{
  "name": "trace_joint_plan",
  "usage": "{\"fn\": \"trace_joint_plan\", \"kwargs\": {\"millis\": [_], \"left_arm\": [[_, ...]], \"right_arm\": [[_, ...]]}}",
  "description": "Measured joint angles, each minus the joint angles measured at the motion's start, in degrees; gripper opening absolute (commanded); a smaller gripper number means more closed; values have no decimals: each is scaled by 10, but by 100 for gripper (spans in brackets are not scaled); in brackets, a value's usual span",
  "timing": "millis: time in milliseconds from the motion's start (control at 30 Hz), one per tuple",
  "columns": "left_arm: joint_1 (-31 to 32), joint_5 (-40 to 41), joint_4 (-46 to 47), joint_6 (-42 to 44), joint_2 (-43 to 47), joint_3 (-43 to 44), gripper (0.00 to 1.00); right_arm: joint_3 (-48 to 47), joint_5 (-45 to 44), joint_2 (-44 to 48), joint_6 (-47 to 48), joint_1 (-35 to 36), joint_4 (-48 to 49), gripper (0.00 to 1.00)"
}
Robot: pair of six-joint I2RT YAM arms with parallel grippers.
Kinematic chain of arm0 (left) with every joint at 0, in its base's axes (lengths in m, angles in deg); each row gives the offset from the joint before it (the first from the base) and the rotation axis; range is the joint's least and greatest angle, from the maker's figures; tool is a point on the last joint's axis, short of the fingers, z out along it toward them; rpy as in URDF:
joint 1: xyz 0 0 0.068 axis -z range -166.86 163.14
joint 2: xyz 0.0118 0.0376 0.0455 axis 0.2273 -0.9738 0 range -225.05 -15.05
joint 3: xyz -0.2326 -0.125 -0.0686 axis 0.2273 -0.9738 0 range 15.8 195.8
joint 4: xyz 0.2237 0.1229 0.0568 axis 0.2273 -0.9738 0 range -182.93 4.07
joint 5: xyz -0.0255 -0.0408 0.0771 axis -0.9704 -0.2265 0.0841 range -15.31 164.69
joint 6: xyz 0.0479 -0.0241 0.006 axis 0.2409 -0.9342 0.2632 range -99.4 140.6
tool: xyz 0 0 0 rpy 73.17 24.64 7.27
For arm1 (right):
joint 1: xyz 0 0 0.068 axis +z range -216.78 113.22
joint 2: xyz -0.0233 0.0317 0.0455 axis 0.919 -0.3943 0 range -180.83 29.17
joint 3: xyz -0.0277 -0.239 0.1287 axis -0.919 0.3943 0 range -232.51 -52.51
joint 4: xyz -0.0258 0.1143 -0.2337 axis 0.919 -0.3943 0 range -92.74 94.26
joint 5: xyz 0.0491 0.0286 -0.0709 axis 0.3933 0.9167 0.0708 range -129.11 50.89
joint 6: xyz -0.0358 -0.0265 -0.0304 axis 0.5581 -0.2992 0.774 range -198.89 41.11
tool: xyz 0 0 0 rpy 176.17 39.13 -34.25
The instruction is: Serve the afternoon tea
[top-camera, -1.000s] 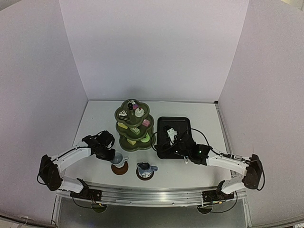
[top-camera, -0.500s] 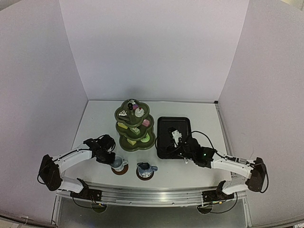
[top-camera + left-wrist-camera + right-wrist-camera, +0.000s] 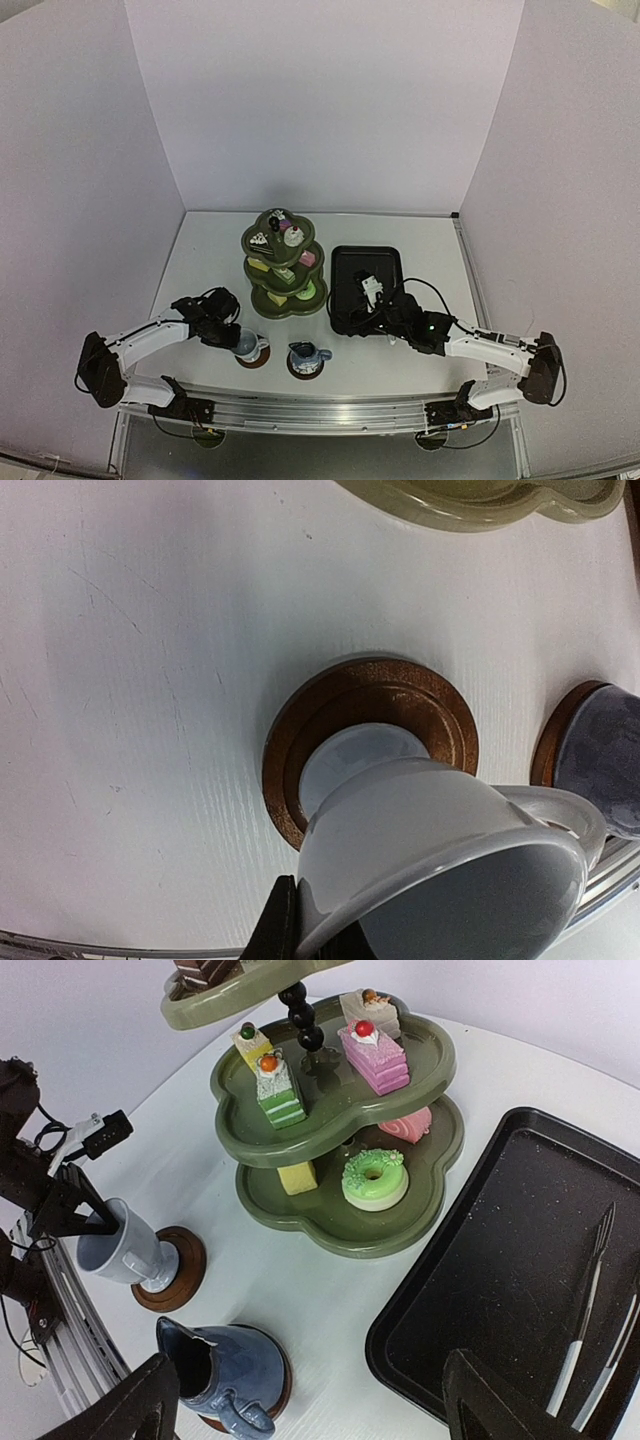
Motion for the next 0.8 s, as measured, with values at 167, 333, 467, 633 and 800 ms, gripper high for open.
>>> {"fn": "trace_joint_plan", "kwargs": {"millis": [167, 333, 467, 633, 800], "left_arm": [[13, -5, -4, -2, 0, 1, 0], [22, -20, -14, -11, 0, 1, 0], [27, -22, -15, -13, 0, 1, 0], [28, -20, -15, -8, 0, 2, 0], [31, -12, -17, 4, -9, 13, 0]], "right_arm": [[0, 0, 0, 2, 0, -2, 89], [0, -3, 0, 3, 0, -3, 89], [0, -4, 0, 7, 0, -3, 89], [0, -4, -1, 14, 0, -4, 89], [-7, -2, -11, 21, 0, -6, 89]]}}
